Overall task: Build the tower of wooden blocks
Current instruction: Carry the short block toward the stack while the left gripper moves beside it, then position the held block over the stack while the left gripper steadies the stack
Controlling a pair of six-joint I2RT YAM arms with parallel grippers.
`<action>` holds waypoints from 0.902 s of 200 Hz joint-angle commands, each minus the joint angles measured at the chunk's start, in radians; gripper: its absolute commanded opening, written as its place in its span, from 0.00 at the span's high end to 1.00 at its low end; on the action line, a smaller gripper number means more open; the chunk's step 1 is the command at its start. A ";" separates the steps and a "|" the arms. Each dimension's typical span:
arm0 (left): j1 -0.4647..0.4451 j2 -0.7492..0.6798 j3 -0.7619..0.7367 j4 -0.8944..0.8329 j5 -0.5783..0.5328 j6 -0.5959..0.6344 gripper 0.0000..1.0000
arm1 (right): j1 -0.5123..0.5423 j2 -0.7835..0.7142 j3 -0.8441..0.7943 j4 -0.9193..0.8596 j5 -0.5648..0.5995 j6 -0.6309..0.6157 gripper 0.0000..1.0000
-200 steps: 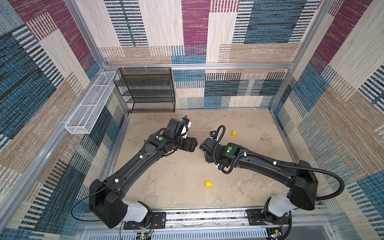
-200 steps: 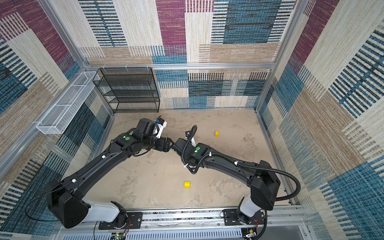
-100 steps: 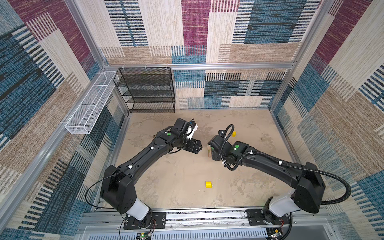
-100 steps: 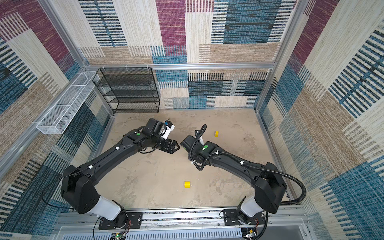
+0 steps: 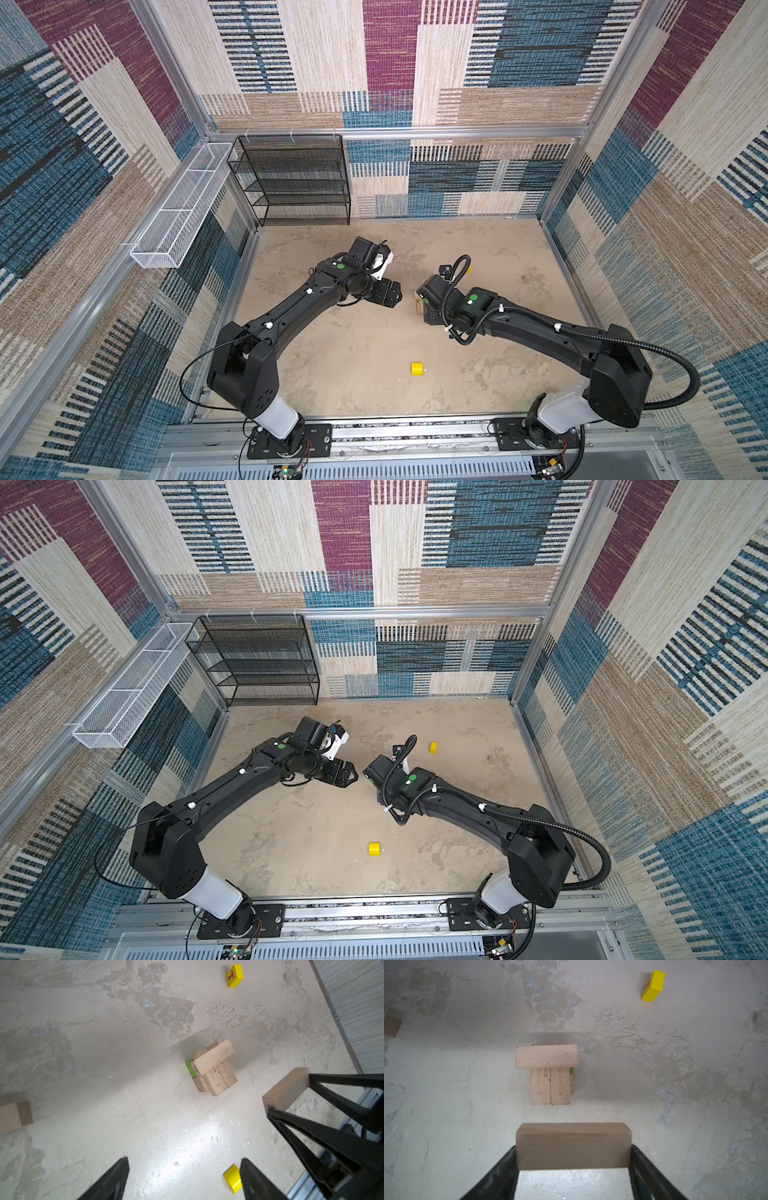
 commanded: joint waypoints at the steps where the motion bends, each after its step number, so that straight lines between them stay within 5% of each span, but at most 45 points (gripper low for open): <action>1: 0.010 0.004 0.008 -0.013 0.034 -0.006 0.12 | -0.001 0.017 0.007 0.009 -0.007 0.026 1.00; 65: 0.040 0.002 0.006 -0.021 0.040 -0.013 0.12 | -0.008 0.162 0.089 -0.057 -0.010 0.052 1.00; 180: 0.070 0.014 0.008 -0.021 0.058 -0.038 0.12 | -0.081 0.224 0.125 0.040 -0.110 -0.080 1.00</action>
